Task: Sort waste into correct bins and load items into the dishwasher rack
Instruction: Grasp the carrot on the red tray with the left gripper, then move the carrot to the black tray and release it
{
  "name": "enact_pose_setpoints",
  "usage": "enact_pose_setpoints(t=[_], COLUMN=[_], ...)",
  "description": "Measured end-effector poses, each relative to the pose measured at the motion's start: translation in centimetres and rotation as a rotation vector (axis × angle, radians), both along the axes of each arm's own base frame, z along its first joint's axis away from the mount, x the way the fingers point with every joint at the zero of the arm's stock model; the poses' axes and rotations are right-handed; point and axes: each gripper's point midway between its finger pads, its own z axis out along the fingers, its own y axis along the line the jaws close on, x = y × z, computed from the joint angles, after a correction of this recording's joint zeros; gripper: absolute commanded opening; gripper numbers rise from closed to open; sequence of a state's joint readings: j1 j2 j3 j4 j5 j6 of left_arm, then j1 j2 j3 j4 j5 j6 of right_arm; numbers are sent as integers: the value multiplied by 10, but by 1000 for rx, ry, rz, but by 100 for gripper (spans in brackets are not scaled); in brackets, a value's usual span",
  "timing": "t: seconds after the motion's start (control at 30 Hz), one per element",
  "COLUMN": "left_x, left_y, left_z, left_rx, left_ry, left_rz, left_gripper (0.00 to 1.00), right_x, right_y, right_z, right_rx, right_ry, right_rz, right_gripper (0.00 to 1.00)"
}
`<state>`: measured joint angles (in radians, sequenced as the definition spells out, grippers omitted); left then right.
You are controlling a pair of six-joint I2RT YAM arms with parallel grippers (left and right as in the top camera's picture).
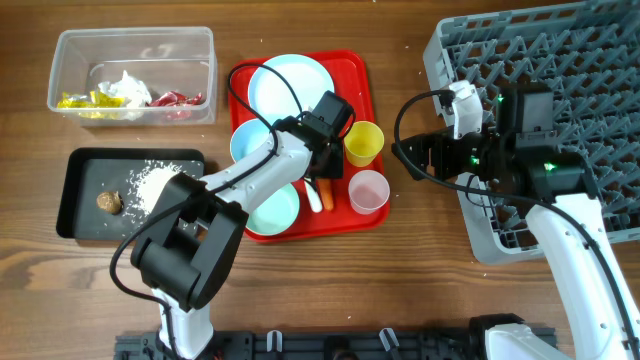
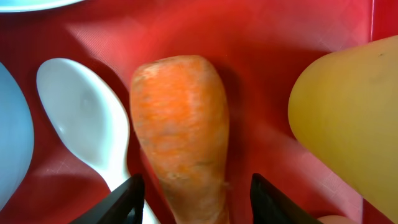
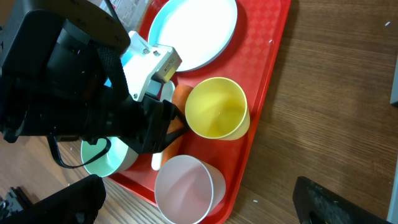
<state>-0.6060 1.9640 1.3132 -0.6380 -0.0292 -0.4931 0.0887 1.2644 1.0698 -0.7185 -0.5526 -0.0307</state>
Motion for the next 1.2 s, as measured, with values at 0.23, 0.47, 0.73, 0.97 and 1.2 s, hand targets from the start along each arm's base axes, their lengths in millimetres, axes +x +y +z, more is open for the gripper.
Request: enact_pose_setpoints(t=[0.23,0.47,0.73,0.97,1.2], left_x=[2,8,-11,-12,-33], left_y=[-2,1,12,73,266], left_z=[-5,-14,-2,131,128], left_rx=[2,5,52,-20,177], left_ry=[-3,-2,80,-41,82], left_rz=[-15,-56,-91,39,533], left_gripper=[40,8,4,4,4], right_x=[-2,-5,-5,-5,-5], right_y=[0,0,0,-1,-1], right_z=[-2,-4,-4,-4,-4], right_rx=[-1,-3,-3,-6,-6], right_ry=[12,29,30,29,28], right_rz=[0,0,0,-2,-3], right_gripper=[99,100,100,100,100])
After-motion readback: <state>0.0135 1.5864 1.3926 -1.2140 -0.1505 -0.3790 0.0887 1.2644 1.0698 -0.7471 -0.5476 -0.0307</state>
